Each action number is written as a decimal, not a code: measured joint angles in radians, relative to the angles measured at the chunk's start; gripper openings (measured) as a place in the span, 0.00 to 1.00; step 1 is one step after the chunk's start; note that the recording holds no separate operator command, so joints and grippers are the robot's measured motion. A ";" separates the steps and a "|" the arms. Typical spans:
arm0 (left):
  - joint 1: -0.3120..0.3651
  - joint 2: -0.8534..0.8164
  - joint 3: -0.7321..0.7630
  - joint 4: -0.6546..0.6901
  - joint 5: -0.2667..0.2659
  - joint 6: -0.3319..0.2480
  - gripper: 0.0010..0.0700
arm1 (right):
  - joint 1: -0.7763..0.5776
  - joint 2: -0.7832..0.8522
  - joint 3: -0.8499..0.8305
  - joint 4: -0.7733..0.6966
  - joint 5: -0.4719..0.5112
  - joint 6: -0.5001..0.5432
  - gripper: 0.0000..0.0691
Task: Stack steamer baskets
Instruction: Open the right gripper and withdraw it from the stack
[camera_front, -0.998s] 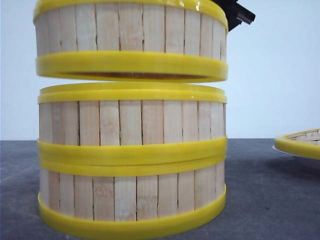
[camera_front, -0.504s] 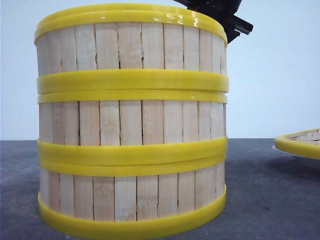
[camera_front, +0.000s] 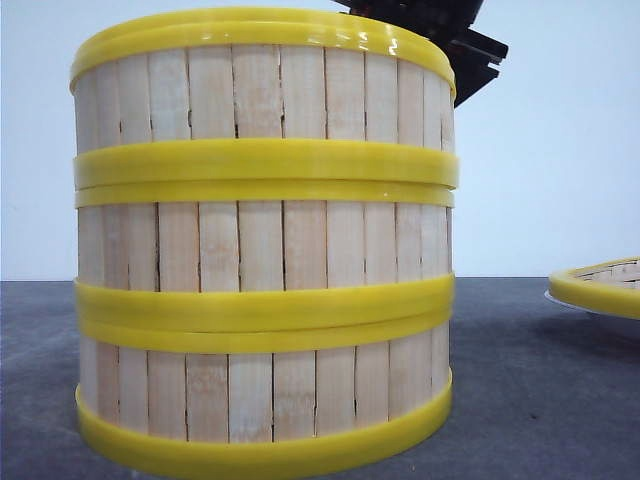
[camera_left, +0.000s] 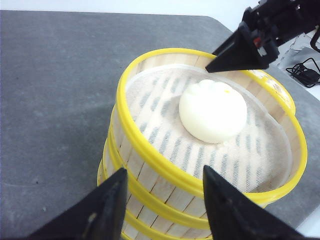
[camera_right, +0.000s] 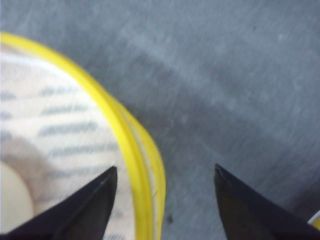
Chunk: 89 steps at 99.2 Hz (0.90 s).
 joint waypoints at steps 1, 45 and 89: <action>0.000 0.000 0.000 0.000 0.000 0.000 0.39 | 0.000 0.000 0.000 0.002 0.005 0.000 0.55; 0.000 0.000 0.000 -0.003 0.000 0.007 0.39 | -0.054 -0.326 0.001 0.002 0.192 0.000 0.56; 0.000 0.000 0.000 0.001 0.000 0.030 0.39 | -0.262 -0.515 -0.011 -0.238 0.266 -0.002 0.56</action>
